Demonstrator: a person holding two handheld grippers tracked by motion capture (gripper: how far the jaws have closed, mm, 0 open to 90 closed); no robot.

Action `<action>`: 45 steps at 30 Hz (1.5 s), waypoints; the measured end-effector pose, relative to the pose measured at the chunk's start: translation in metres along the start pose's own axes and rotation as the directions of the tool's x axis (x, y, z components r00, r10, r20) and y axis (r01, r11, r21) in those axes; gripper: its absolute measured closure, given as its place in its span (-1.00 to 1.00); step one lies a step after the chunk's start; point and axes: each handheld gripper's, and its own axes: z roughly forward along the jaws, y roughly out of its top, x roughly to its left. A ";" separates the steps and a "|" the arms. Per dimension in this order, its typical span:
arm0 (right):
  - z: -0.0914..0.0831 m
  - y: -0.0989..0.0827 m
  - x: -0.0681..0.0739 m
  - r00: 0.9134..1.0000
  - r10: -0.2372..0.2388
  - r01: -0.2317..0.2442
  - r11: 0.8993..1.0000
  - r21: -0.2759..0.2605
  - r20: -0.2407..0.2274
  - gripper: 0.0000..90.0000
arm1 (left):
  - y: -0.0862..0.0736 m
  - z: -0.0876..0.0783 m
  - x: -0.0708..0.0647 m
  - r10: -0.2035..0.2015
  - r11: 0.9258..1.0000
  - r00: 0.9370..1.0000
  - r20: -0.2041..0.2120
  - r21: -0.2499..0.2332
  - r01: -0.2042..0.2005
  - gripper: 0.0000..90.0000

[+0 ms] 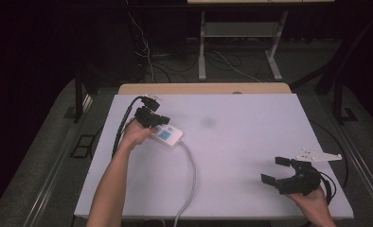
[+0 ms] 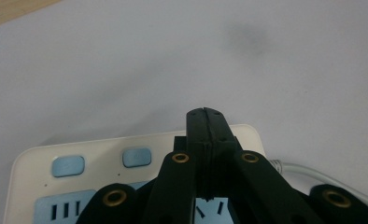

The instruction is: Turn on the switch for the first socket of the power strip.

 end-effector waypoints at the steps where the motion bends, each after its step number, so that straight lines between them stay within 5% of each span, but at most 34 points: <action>1: 0.000 0.000 0.000 1.000 -0.001 0.001 1.000 -0.002 0.001 -0.99 | 0.000 -0.002 0.000 -0.001 1.000 1.000 -0.001 -0.004 0.001 0.98; 13: -0.001 -0.001 0.000 1.000 0.004 -0.004 1.000 -0.007 -0.003 -0.99 | 0.003 -0.024 -0.008 -0.014 0.999 1.000 -0.009 -0.048 0.013 0.98; 18: -0.001 -0.001 0.000 1.000 0.002 -0.002 1.000 -0.007 -0.009 -0.99 | 0.003 -0.037 -0.012 -0.029 0.996 0.999 -0.019 -0.080 0.027 0.82; 23: -0.002 -0.001 0.000 1.000 0.011 -0.011 1.000 -0.011 -0.010 -0.99 | -0.002 -0.051 -0.016 -0.058 0.991 0.998 -0.013 -0.123 0.056 0.41; 28: -0.002 -0.001 0.000 1.000 0.012 -0.012 1.000 -0.012 -0.009 -0.99 | -0.009 -0.060 -0.018 -0.080 0.987 0.997 -0.012 -0.140 0.077 -0.28; 36: -0.002 -0.001 0.000 1.000 0.015 -0.015 1.000 -0.015 -0.008 -0.99 | -0.020 -0.072 -0.026 -0.068 0.983 0.998 0.014 -0.170 0.070 -0.85; 39: -0.002 -0.001 0.000 1.000 0.016 -0.016 1.000 -0.016 -0.008 -0.99 | -0.024 -0.074 -0.031 -0.064 0.983 0.998 0.028 -0.170 0.068 -1.00; 45: -0.003 -0.001 -0.001 1.000 0.019 -0.020 1.000 -0.015 -0.010 -0.99 | -0.037 -0.078 -0.042 -0.052 0.976 0.999 0.017 -0.213 0.054 -1.00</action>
